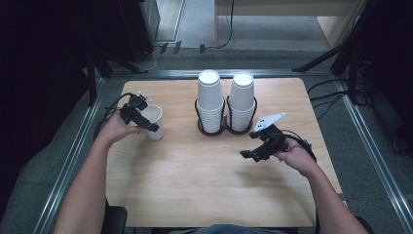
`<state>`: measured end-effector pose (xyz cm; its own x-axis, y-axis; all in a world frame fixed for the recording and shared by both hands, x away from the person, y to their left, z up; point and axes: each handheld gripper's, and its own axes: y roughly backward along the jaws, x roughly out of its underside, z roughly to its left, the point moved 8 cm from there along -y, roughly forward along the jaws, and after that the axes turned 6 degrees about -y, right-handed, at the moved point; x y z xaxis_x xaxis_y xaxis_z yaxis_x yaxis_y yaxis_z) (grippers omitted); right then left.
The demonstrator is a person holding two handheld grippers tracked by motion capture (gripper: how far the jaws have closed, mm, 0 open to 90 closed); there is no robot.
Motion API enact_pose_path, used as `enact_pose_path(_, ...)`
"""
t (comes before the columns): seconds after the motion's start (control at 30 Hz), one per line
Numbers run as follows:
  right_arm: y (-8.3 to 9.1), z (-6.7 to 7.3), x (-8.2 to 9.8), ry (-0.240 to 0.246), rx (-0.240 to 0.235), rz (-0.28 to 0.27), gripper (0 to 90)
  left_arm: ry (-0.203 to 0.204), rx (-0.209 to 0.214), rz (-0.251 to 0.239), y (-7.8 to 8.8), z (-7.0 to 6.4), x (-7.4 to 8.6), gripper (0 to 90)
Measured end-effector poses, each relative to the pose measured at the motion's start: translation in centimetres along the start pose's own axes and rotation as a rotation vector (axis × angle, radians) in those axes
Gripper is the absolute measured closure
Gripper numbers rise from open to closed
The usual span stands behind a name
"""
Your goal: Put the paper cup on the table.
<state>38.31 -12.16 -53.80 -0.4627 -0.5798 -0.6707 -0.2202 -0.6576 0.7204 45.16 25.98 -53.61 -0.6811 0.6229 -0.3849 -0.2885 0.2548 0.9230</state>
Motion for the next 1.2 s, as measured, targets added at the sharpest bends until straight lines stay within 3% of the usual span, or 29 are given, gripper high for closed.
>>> enact_pose_path(0.2,-0.1,0.0,0.0,0.001,-0.002,0.007,15.3,0.018,0.047,-0.033,0.6,-0.3,-0.1,0.0)
enact_pose_path(0.93,-0.3,0.0,0.2,0.011,0.002,0.025,15.3,0.034,0.048,-0.1,2.6,-0.3,-0.4,0.0)
enact_pose_path(1.2,-0.3,0.1,0.2,0.016,-0.002,0.025,15.4,0.041,0.045,-0.146,4.5,-0.1,-0.9,0.0)
